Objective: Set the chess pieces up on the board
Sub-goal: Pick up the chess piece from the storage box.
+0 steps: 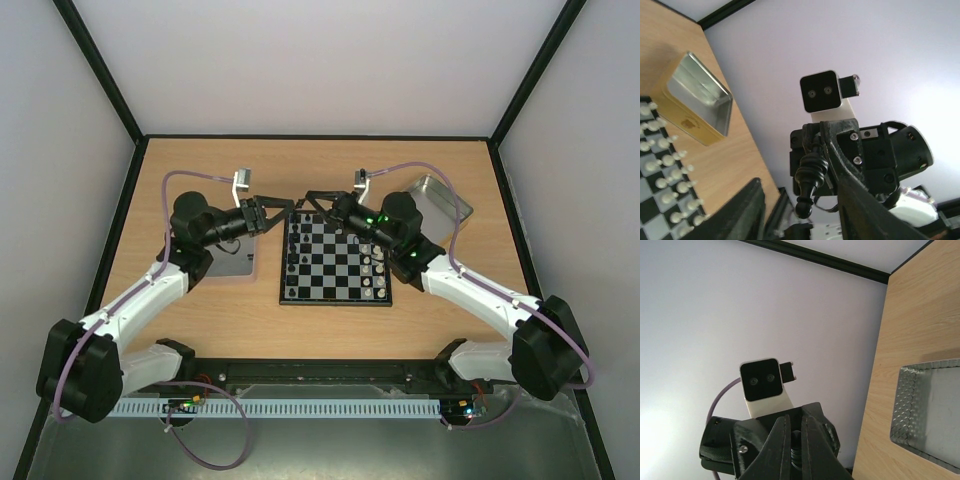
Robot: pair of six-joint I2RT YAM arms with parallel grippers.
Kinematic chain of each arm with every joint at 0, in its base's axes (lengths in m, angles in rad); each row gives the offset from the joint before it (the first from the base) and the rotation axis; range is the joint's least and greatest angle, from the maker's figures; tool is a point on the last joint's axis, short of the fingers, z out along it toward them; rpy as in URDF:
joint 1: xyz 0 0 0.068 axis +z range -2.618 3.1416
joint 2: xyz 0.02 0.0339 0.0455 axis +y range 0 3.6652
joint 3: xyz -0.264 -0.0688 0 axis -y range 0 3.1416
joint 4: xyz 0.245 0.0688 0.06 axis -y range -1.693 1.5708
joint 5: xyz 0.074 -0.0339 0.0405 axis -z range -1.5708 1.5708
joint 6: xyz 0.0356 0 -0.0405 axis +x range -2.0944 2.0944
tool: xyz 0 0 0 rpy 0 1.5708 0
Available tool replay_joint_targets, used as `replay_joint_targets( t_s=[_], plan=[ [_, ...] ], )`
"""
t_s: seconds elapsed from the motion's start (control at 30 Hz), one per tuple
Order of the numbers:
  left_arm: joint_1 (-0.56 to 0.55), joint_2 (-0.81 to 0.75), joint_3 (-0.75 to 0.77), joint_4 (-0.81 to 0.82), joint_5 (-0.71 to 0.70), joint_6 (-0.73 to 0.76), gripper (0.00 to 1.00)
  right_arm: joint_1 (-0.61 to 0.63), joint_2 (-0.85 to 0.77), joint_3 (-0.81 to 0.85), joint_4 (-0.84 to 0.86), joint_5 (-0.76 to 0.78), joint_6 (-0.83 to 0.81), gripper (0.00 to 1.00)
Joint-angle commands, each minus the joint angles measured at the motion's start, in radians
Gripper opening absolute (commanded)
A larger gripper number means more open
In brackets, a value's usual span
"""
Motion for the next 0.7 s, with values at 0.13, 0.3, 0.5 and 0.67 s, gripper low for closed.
replay_joint_targets(
  t_s=[0.13, 0.3, 0.5, 0.67],
  plan=[
    [-0.016, 0.014, 0.003, 0.042, -0.011, -0.005, 0.27, 0.002, 0.008, -0.014, 0.079, 0.021, 0.039, 0.02],
    [-0.016, 0.017, 0.005, 0.046, -0.014, -0.007, 0.22, 0.002, 0.013, -0.016, 0.077, 0.026, 0.042, 0.02],
    [-0.016, 0.022, 0.009, 0.044, -0.019, -0.008, 0.09, 0.002, 0.020, -0.015, 0.076, 0.027, 0.038, 0.02],
    [-0.016, 0.019, 0.022, 0.001, -0.033, 0.016, 0.02, 0.003, 0.015, -0.018, 0.029, 0.050, -0.005, 0.02]
  ],
)
